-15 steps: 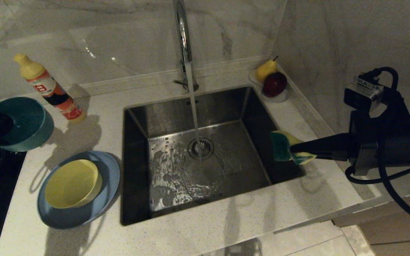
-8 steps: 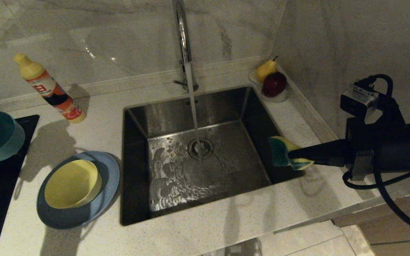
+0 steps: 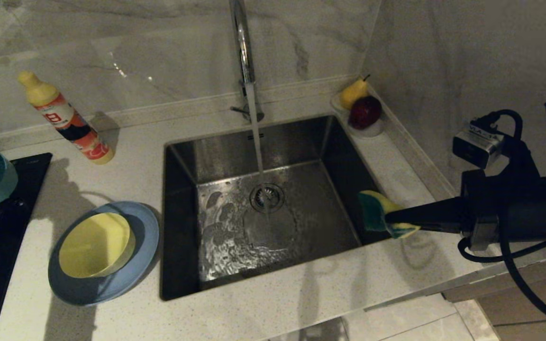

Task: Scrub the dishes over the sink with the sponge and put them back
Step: Place the bowl on the table

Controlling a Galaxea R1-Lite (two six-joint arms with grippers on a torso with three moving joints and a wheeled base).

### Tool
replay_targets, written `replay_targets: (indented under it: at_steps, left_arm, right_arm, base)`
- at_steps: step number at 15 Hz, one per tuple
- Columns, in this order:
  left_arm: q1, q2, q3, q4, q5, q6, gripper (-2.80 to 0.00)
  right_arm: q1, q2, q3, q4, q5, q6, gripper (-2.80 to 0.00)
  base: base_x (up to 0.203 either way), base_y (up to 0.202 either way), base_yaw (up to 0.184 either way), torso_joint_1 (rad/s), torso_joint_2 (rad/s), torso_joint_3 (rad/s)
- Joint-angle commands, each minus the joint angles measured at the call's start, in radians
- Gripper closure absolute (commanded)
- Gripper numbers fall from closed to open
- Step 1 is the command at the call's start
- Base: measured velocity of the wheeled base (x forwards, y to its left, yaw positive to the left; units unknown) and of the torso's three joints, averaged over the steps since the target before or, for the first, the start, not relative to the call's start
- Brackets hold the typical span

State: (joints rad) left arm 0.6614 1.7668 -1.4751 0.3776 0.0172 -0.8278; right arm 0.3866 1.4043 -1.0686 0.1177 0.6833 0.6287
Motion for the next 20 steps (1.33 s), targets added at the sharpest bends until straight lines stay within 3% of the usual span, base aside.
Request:
replay_targets:
  at_steps: [1,3,5,13,20]
  left_arm:
    - [0.057,0.094,-0.055,0.000,-0.001,0.001,0.00]
    - [0.099,0.140,-0.083,-0.003,-0.006,0.000,0.00]
    - [0.124,0.185,-0.110,-0.001,-0.058,-0.014,0.00]
    - [0.133,0.289,-0.180,0.012,-0.210,-0.101,0.00]
    - [0.133,0.382,-0.297,0.075,-0.209,-0.131,0.00]
  right_arm:
    - [0.002,0.004,0.013,0.001,0.005,0.003,0.00]
    - [0.004,0.008,0.015,0.001,0.009,-0.003,0.00]
    - [0.007,0.010,0.019,0.001,0.029,-0.003,0.00]
    - [0.018,0.004,0.029,0.000,0.035,-0.004,0.00]
    - [0.021,0.018,0.025,0.000,0.035,-0.011,0.00]
  base:
    - [0.000,0.000,0.000,0.000,0.00,0.000]
    - [0.000,0.000,0.000,0.000,0.00,0.000]
    - [0.000,0.000,0.000,0.000,0.00,0.000]
    - [0.000,0.000,0.000,0.000,0.00,0.000]
    - [0.000,0.000,0.000,0.000,0.00,0.000]
